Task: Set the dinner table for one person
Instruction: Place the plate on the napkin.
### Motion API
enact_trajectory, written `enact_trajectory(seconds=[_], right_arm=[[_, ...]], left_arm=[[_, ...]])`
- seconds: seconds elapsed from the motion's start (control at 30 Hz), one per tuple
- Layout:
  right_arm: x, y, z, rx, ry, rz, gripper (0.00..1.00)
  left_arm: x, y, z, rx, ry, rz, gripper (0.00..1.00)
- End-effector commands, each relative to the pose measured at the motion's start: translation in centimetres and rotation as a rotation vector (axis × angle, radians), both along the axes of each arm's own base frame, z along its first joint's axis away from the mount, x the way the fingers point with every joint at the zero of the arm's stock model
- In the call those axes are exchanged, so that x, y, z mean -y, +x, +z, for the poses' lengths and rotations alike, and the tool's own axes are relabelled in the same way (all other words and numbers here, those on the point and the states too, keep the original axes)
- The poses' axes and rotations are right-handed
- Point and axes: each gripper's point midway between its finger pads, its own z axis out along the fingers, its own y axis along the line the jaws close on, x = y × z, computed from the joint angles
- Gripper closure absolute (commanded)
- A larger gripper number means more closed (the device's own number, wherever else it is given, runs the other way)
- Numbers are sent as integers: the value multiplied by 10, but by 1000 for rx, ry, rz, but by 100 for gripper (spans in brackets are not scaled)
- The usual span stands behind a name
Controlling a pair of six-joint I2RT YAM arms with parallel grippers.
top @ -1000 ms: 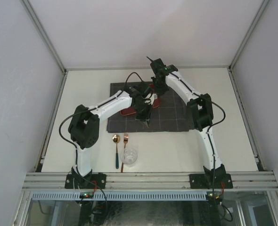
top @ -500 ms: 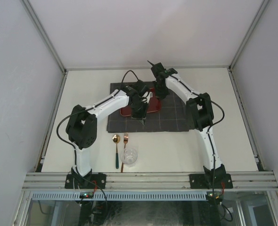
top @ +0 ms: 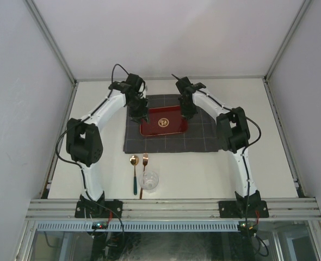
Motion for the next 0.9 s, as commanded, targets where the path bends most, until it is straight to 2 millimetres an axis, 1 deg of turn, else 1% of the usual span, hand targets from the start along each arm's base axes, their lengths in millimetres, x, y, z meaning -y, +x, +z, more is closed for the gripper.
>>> enact_trajectory(seconds=[0.0, 0.1, 0.2, 0.27, 0.33, 0.4, 0.57, 0.77, 0.87], right_arm=[[2, 8, 39, 97, 12, -19, 100], [2, 9, 40, 101, 13, -20, 100], [2, 9, 41, 105, 14, -19, 100], [2, 9, 42, 104, 14, -19, 100], [2, 9, 42, 103, 16, -20, 100], [2, 8, 41, 101, 16, -20, 100], [1, 7, 38, 93, 18, -18, 100], [1, 7, 37, 92, 22, -15, 100], [1, 7, 37, 90, 24, -12, 100]], left_arm=[[-16, 21, 10, 48, 35, 13, 53], [-21, 27, -2, 29, 51, 32, 51], [-20, 29, -15, -2, 60, 31, 51], [-19, 30, -26, -32, 64, 29, 52], [-18, 30, -35, -56, 62, 31, 55], [-19, 30, -43, -74, 72, 36, 56], [-35, 33, -56, -92, 107, 78, 57], [-55, 38, -66, -112, 134, 134, 63], [-60, 41, -70, -117, 149, 147, 63]])
